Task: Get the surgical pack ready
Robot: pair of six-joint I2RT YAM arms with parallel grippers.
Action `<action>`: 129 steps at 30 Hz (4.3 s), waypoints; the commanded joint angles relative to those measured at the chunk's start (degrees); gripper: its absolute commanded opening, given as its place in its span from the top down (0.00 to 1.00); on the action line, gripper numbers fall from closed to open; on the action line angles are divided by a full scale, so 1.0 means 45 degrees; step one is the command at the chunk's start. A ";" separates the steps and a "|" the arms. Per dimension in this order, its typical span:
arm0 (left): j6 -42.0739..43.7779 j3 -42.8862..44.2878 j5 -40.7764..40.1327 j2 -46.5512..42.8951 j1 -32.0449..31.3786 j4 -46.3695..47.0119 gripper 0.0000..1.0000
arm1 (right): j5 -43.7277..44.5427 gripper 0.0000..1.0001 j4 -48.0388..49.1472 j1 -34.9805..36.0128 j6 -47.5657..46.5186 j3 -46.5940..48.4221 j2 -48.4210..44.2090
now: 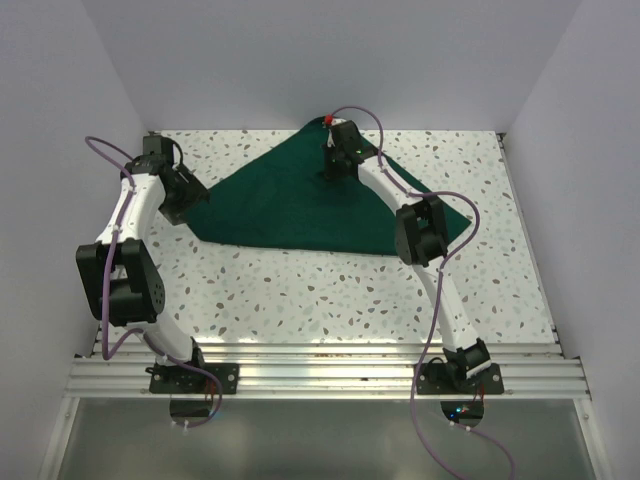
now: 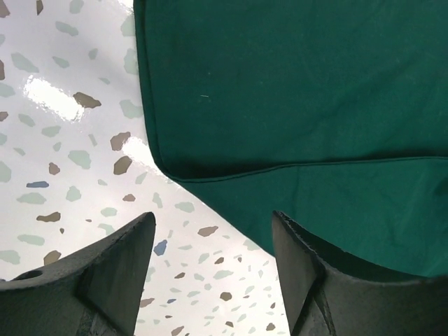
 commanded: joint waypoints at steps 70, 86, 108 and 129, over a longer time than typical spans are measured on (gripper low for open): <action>0.2875 0.1919 0.3253 0.5333 0.2467 0.3525 1.00 | -0.2700 0.35 -0.3447 -0.2213 0.1529 -0.7765 -0.7458; 0.1293 0.3655 0.4308 0.2930 0.0106 0.2120 1.00 | -0.1097 0.47 -0.4524 -0.2428 0.1118 -0.8781 -0.6384; -0.1051 0.7466 0.5440 0.5779 -0.6652 0.2430 1.00 | -0.2405 0.46 -0.4074 -0.3131 0.1567 -0.9328 -0.5544; -0.1735 0.8404 0.5831 0.7752 -0.7807 0.3329 1.00 | -0.2894 0.46 -0.4133 -0.3131 0.1587 -0.9387 -0.5055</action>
